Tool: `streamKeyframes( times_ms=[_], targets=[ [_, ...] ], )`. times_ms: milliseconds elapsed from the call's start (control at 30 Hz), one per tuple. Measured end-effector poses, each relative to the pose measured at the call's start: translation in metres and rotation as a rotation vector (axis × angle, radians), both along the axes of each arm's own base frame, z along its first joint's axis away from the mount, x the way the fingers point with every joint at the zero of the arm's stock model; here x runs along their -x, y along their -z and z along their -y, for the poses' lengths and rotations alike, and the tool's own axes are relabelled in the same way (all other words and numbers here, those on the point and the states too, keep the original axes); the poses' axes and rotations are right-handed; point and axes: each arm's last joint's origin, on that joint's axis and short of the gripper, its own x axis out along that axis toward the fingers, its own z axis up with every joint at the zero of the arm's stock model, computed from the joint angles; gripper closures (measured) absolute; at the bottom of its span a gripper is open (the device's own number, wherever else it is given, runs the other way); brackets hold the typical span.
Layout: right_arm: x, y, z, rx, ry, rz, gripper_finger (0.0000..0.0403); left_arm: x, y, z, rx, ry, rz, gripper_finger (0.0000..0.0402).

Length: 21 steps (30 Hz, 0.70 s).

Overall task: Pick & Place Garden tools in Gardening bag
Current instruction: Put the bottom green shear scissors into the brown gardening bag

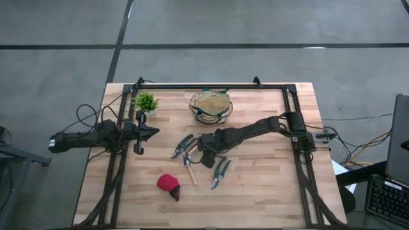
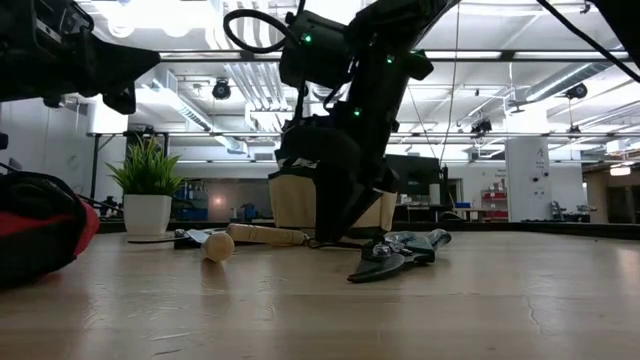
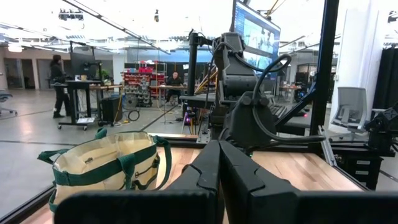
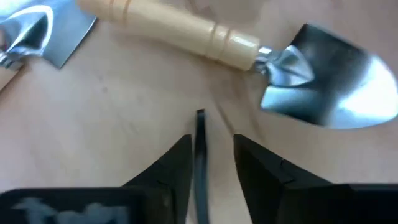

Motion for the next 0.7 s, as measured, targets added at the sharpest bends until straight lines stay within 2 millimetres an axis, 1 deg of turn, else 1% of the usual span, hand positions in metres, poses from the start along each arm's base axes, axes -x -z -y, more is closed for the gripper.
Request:
streamKeyframes(
  times_ms=[200, 333, 433, 633, 700],
  targets=[
    [-0.001, 0.001, 0.002, -0.075, -0.014, 0.007, 0.0382, 0.000, 0.000, 0.000, 0.000, 0.000, 0.000, 0.0392],
    [-0.004, 0.000, 0.005, -0.140, -0.025, 0.040, 0.0393, 0.000, 0.000, 0.000, 0.000, 0.000, -0.001, 0.0392],
    [-0.006, -0.005, 0.004, -0.189, -0.043, 0.072, 0.0395, 0.000, 0.000, 0.000, 0.000, 0.000, -0.001, 0.0392],
    [-0.004, -0.024, 0.002, -0.206, -0.055, 0.123, 0.0395, 0.000, 0.000, 0.000, 0.000, 0.000, -0.001, 0.0392],
    [-0.002, -0.034, 0.002, -0.206, -0.058, 0.147, 0.0395, 0.000, 0.000, 0.000, 0.000, 0.000, -0.001, 0.0392]
  ],
)
